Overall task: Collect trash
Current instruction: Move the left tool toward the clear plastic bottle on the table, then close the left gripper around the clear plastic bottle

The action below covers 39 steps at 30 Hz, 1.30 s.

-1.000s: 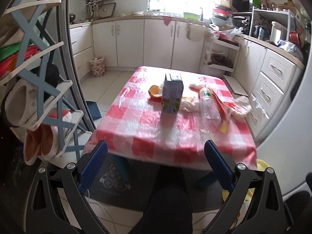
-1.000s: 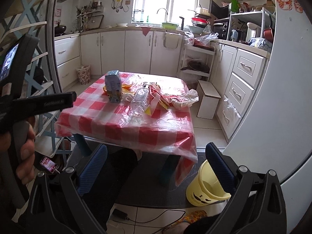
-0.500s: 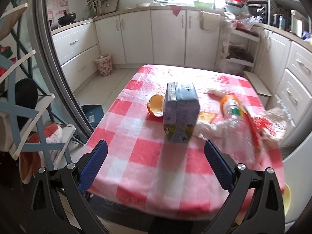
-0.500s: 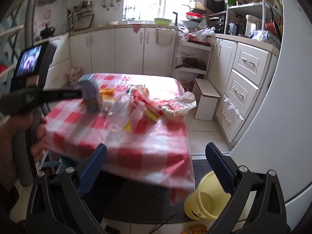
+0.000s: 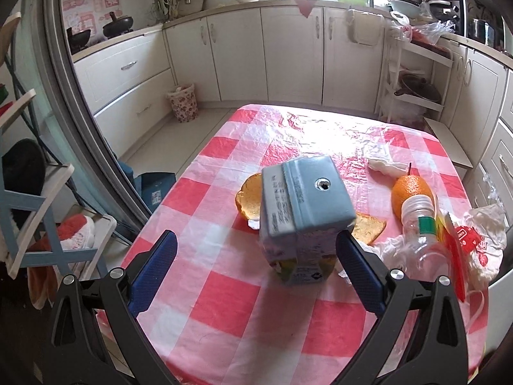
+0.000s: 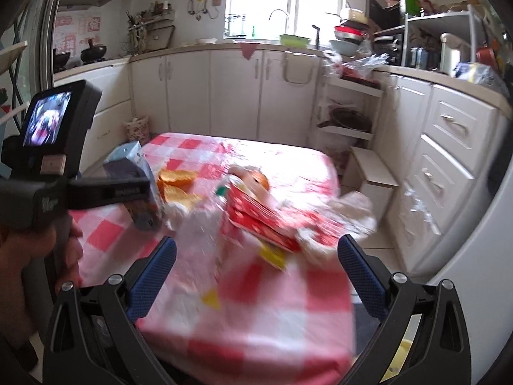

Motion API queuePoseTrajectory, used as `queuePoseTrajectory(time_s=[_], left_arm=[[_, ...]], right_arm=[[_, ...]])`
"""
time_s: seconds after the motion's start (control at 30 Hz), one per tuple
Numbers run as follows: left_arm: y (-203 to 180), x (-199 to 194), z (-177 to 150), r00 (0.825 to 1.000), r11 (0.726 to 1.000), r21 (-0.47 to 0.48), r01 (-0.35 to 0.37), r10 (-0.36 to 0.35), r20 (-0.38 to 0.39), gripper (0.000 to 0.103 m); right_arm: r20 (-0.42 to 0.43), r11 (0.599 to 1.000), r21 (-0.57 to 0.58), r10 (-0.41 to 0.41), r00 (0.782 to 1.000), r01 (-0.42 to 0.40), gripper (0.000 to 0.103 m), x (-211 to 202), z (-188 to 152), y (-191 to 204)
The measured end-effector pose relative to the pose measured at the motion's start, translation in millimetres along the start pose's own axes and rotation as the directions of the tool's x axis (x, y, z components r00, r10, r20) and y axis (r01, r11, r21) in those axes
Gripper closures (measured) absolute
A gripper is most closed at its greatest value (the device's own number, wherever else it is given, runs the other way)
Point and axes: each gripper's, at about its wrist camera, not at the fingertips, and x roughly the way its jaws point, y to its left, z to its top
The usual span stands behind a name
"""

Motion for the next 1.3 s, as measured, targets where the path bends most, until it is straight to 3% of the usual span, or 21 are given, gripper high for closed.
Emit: queuePoseTrajectory(time_s=[0.1, 0.2, 0.23, 0.27, 0.3, 0.37, 0.47, 0.57, 0.73, 0.8, 1.1, 1.23, 1.3], left_arm=[[0.1, 4.4, 0.6, 1.0, 1.0, -0.004, 0.005, -0.005, -0.002, 0.008], [2.2, 8.2, -0.2, 1.0, 1.0, -0.007, 0.003, -0.003, 0.002, 0.008], [4.6, 9.5, -0.9, 1.0, 1.0, -0.014, 0.011, -0.011, 0.003, 0.009], [6.9, 10.0, -1.4, 1.0, 1.0, -0.02, 0.018, -0.018, 0.004, 0.014], [9.3, 11.0, -2.2, 1.0, 0.999, -0.027, 0.026, -0.026, 0.005, 0.019], [15.1, 15.1, -4.1, 0.998, 0.997, -0.047, 0.066, -0.067, -0.008, 0.043], [22.1, 21.0, -6.8, 0.992, 0.99, -0.072, 0.118, -0.121, -0.033, 0.076], [24.5, 17.3, -10.4, 0.989, 0.988, -0.066, 0.142, -0.144, -0.03, 0.081], [30.5, 1.8, -21.2, 0.987, 0.986, -0.056, 0.157, -0.158, -0.018, 0.081], [33.6, -2.4, -26.9, 0.98, 0.979, -0.067, 0.192, -0.195, -0.04, 0.079], [2.8, -32.4, -58.7, 0.943, 0.948, 0.011, 0.32, -0.317, -0.098, 0.048], [-31.3, -37.6, -64.8, 0.941, 0.942, 0.065, 0.33, -0.322, -0.107, 0.026], [-48.5, -36.8, -63.2, 0.943, 0.941, 0.099, 0.323, -0.312, -0.111, 0.021]], right_arm=[[-0.019, 0.998, 0.046, 0.034, 0.999, -0.033, 0.013, 24.4, 3.6, -4.0], [-0.071, 0.99, 0.109, 0.095, 0.993, -0.087, 0.041, 45.8, 2.3, -11.4], [-0.097, 0.982, 0.148, 0.131, 0.987, -0.116, 0.057, 52.5, 0.7, -15.5], [-0.106, 0.979, 0.16, 0.144, 0.984, -0.126, 0.071, 54.5, 0.2, -17.1], [-0.107, 0.977, 0.165, 0.153, 0.982, -0.135, 0.077, 53.9, -0.7, -17.7], [-0.096, 0.977, 0.15, 0.17, 0.981, -0.155, 0.095, 46.1, -2.0, -16.2], [-0.079, 0.975, 0.133, 0.192, 0.978, -0.181, 0.101, 34.3, -2.6, -14.3], [-0.066, 0.971, 0.118, 0.218, 0.974, -0.209, 0.102, 19.4, -4.2, -12.6], [-0.059, 0.962, 0.098, 0.262, 0.963, -0.255, 0.102, -9.0, -12.7, -11.3], [-0.056, 0.967, 0.054, 0.253, 0.966, -0.25, 0.102, -19.6, -15.9, -7.2], [-0.034, 0.967, 0.032, 0.254, 0.967, -0.253, 0.102, -75.0, -38.0, -16.0], [-0.018, 0.969, 0.071, 0.24, 0.971, -0.238, 0.102, -96.5, -47.2, -28.6], [-0.01, 0.969, 0.085, 0.234, 0.972, -0.233, 0.102, -103.9, -50.0, -33.9]])
